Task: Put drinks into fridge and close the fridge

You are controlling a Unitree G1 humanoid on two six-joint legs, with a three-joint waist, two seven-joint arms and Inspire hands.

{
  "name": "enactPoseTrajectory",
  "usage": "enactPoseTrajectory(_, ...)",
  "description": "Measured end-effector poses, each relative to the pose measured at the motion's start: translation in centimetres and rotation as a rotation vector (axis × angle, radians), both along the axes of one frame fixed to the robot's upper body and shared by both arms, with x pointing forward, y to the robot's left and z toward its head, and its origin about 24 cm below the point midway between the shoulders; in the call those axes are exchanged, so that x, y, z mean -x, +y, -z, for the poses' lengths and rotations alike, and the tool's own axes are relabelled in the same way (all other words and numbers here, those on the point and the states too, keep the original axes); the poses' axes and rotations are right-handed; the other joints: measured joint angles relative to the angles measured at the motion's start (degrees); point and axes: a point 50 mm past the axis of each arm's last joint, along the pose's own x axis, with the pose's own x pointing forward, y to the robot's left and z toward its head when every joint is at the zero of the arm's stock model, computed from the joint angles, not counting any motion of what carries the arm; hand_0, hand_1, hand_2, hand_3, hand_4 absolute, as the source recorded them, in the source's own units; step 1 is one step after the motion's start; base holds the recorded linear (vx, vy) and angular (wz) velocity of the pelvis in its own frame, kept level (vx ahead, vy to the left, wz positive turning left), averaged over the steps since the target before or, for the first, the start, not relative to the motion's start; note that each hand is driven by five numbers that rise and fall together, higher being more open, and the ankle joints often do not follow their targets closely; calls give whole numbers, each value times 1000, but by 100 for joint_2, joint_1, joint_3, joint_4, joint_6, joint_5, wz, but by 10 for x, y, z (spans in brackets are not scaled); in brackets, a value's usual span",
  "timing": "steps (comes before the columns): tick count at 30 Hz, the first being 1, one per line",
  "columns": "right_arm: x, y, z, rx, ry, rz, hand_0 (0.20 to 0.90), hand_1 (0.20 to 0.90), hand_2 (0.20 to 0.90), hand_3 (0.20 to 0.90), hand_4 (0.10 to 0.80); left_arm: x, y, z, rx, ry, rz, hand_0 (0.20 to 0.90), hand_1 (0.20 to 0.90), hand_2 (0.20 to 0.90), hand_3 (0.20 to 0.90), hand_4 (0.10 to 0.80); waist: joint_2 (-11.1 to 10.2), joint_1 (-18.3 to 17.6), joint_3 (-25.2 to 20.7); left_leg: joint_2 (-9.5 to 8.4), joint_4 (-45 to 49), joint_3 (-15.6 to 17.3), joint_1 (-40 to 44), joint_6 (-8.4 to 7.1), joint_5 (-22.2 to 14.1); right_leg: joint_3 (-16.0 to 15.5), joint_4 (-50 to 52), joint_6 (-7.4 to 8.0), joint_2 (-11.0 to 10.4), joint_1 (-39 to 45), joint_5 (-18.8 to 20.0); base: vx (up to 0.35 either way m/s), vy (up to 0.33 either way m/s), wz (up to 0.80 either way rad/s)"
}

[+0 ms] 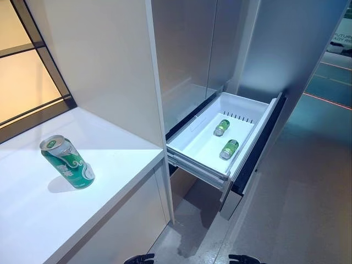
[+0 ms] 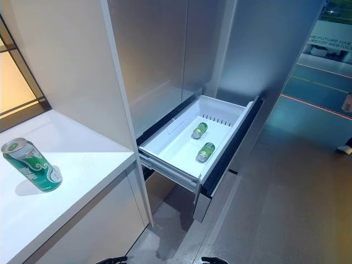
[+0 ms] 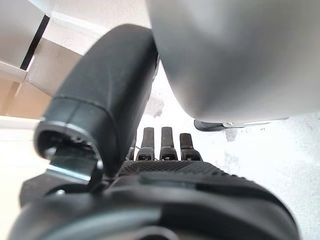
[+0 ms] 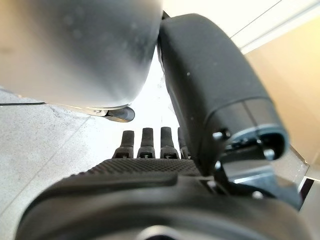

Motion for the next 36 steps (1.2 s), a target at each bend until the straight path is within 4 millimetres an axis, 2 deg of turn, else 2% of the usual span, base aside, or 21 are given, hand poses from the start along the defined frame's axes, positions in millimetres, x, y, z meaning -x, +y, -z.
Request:
enactPoseTrajectory(10, 0, -1, 0, 2, 4, 1, 900, 900, 900, 900, 800, 0, -1, 0, 2, -8, -1, 900, 900, 900, 900, 800, 16, 1, 2, -4, 2, -110, -12, -9, 7, -104, 3, -1, -10, 26, -23, 6, 2, 5)
enactPoseTrajectory(17, 0, -2, 0, 5, 8, 2, 900, 900, 900, 900, 800, -5, -2, -2, 23, -79, -25, 900, 900, 900, 900, 800, 37, 5, 8, -5, 3, -113, -12, -13, 10, -108, 6, -1, -10, 29, -24, 0, 0, 0)
enactPoseTrajectory(20, -2, -4, -1, 6, 10, 1, 900, 900, 900, 900, 800, -17, -6, -7, 81, -140, -6, 900, 900, 900, 900, 800, 73, 7, 34, -7, 6, -117, -10, -13, 14, -111, 4, -1, -13, 30, -23, -11, 8, 0)
enactPoseTrajectory(23, -5, -6, -2, 9, 13, -1, 900, 900, 900, 900, 800, -39, -14, -19, 185, -236, 46, 900, 900, 900, 900, 800, 131, 4, 91, -7, 3, -120, -12, -13, 21, -112, 4, -1, -14, 28, -22, -22, 21, 0)
enactPoseTrajectory(27, -9, -8, -4, 15, 10, -3, 900, 900, 900, 900, 800, -76, -32, -49, 380, -351, 193, 900, 900, 900, 900, 800, 228, -1, 160, -8, 3, -121, -22, -15, 25, -114, 9, 0, -14, 18, -22, -16, 16, 0)
enactPoseTrajectory(30, -10, -10, -5, 19, 4, -5, 900, 900, 900, 900, 800, -97, -43, -71, 497, -408, 285, 900, 900, 900, 900, 800, 296, -9, 190, -8, 9, -124, -20, -16, 35, -112, 27, 2, -14, 17, -22, -25, 13, 0)
enactPoseTrajectory(32, -11, -11, -5, 21, -2, -6, 900, 900, 900, 900, 800, -115, -50, -101, 593, -445, 377, 900, 900, 900, 900, 800, 322, -9, 205, -3, 7, -127, -20, -23, 48, -115, 28, 1, -8, 6, -21, 0, 0, 0)
enactPoseTrajectory(34, -11, -12, -6, 23, -4, -6, 900, 900, 900, 900, 800, -125, -56, -124, 686, -500, 430, 900, 900, 900, 900, 800, 346, -7, 213, -2, 5, -130, -25, -23, 48, -116, 27, 2, -9, 15, -21, 0, 0, 0)
enactPoseTrajectory(36, -9, -13, -5, 23, -9, -4, 900, 900, 900, 900, 800, -135, -68, -158, 787, -574, 476, 900, 900, 900, 900, 800, 354, 3, 220, -4, 0, -136, -22, -23, 48, -118, 27, 3, -11, 16, -21, 0, 0, 0)
